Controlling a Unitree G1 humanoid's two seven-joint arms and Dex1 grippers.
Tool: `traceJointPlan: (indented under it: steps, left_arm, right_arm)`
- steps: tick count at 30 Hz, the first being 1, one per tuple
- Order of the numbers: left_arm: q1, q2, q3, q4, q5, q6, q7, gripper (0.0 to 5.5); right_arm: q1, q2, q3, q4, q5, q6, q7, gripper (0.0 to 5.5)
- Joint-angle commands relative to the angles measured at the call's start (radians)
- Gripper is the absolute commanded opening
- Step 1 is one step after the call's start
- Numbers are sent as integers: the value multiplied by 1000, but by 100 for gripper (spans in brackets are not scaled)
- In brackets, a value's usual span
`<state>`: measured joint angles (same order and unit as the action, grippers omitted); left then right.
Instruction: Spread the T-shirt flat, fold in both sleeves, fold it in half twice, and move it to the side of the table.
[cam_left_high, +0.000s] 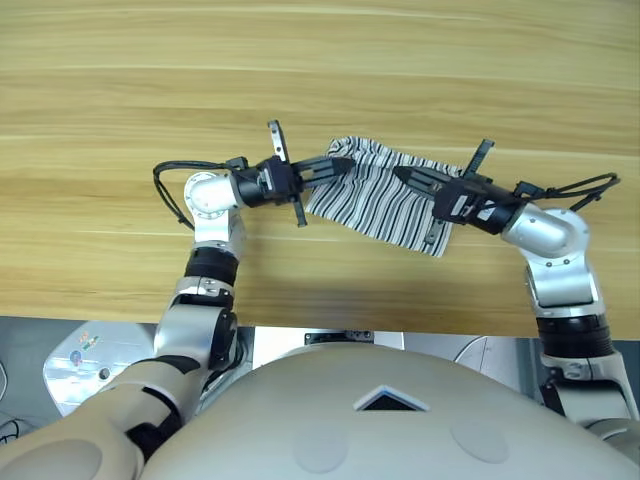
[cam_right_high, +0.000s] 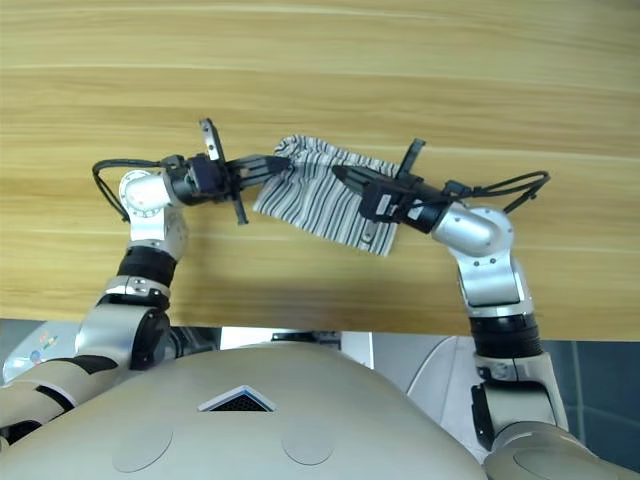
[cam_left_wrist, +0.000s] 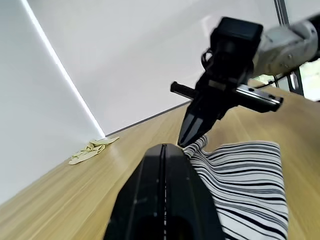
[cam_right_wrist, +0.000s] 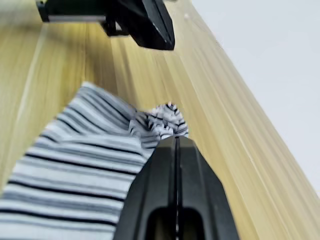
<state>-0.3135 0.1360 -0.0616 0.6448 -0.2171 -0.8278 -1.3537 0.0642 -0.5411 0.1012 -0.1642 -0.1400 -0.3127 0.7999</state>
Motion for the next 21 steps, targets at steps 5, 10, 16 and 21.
traceJointPlan:
  steps: [5, 10, 16, 21]
  left_arm:
    - [-54, 99, -122, -5, 274, -154, 184, 4]
    - [-111, 147, -212, -39, 466, -211, 317, 4]
    - [-154, 199, -301, -131, 565, -215, 397, 4]
    - [-210, 262, -396, -241, 631, -211, 383, 4]
  right_arm:
    - [-5, -61, 72, 11, -103, 21, -23, 0]
    - [-29, -83, 164, 110, -250, 38, -42, 0]
    - [-37, -103, 244, 178, -346, 71, -40, 0]
    - [3, -141, 296, 156, -356, 71, -5, 0]
